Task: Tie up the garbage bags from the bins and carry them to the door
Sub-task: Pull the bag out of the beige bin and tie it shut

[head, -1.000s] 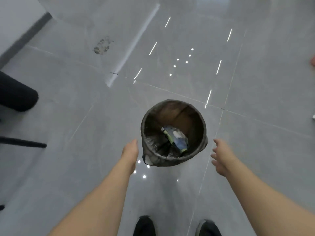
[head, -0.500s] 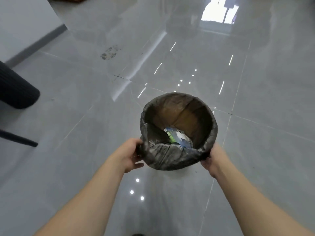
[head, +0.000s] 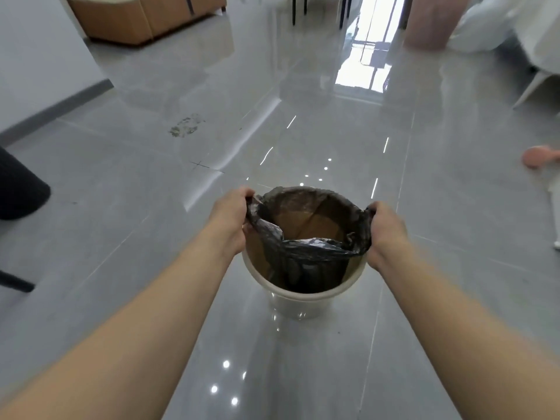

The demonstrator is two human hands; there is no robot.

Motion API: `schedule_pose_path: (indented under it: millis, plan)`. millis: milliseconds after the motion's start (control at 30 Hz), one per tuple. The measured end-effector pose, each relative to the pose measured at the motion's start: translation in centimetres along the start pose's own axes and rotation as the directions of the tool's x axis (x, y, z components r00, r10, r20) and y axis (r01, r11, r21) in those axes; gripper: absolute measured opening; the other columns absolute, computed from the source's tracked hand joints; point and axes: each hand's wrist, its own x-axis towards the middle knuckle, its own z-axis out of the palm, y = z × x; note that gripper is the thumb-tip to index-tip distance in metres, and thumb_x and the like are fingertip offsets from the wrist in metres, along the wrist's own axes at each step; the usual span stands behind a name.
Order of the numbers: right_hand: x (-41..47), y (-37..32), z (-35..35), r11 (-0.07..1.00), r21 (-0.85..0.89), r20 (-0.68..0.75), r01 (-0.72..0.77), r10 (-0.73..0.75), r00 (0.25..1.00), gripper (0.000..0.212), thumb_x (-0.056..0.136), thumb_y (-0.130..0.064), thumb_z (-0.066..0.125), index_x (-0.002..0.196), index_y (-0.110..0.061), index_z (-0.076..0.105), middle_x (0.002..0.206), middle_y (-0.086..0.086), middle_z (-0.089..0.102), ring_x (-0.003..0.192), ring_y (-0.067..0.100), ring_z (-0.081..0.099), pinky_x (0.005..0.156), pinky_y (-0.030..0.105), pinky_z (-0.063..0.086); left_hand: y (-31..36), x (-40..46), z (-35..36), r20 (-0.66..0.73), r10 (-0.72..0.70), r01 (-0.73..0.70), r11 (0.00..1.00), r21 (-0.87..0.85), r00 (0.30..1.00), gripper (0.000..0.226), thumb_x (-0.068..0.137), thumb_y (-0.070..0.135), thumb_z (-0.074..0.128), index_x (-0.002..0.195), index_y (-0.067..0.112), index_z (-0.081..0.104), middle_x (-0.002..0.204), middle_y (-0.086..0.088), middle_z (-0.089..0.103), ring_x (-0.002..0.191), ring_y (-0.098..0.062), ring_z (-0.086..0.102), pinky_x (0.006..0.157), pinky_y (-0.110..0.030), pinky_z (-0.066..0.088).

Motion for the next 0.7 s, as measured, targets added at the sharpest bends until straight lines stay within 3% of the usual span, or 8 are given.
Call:
schedule_pose_path:
  millis: [233,367,433,500,700]
  plan:
    - [-2.0,-4.5,2.2,0.974,0.204,0.206,0.097,-0.140,0.968,0.012,0.066,-0.027,0.050,0.073,-0.017,0.050,0.073,0.006,0.051,0.079,0.026,0.047,0.071,0.038,0.040,1.8,-1.0,-1.7,0.177,0.152,-0.063,0.902,-0.428,0.972,0.010,0.070,0.017,0.054,0.061,0.013,0.057,0.061,-0.004,0.060,0.060,-0.021,0.061,0.058,-0.028,0.054]
    - [-4.0,-7.8,3.6,0.935,0.301,0.249,0.185,-0.265,0.932,0.028,0.063,-0.025,0.050,0.087,-0.012,0.044,0.091,0.010,0.038,0.082,0.028,0.037,0.074,0.040,0.033,4.3,-2.0,-2.4,0.239,0.242,-0.034,0.767,-0.641,0.940,0.017,0.062,0.019,0.054,0.068,0.006,0.064,0.074,-0.012,0.064,0.073,-0.030,0.063,0.077,-0.039,0.054]
    - [-5.5,-9.4,4.9,0.914,0.357,0.290,0.194,-0.306,0.907,0.022,0.067,-0.023,0.047,0.081,-0.007,0.049,0.083,0.013,0.045,0.076,0.030,0.043,0.072,0.037,0.038,6.1,-2.8,-2.7,0.256,0.298,-0.033,0.708,-0.706,0.920,0.020,0.066,0.020,0.050,0.063,0.006,0.063,0.073,-0.012,0.062,0.073,-0.030,0.061,0.080,-0.038,0.050]
    - [-7.3,-11.2,6.4,0.890,0.418,0.341,0.185,-0.342,0.876,0.019,0.074,-0.022,0.045,0.063,-0.008,0.051,0.063,0.010,0.052,0.061,0.027,0.051,0.063,0.031,0.045,8.5,-3.8,-3.1,0.242,0.353,-0.056,0.658,-0.751,0.904,0.022,0.068,0.021,0.047,0.059,0.007,0.061,0.070,-0.010,0.059,0.067,-0.028,0.060,0.078,-0.036,0.050]
    - [-15.1,-16.5,12.9,0.824,0.556,0.517,0.106,-0.443,0.733,0.024,0.081,-0.020,0.044,0.059,-0.018,0.036,0.050,0.000,0.036,0.042,0.019,0.041,0.047,0.022,0.037,16.9,-7.1,-7.0,0.073,0.521,-0.244,0.513,-0.823,0.850,0.031,0.081,0.021,0.043,0.053,0.010,0.051,0.057,-0.002,0.049,0.048,-0.021,0.049,0.055,-0.026,0.044]
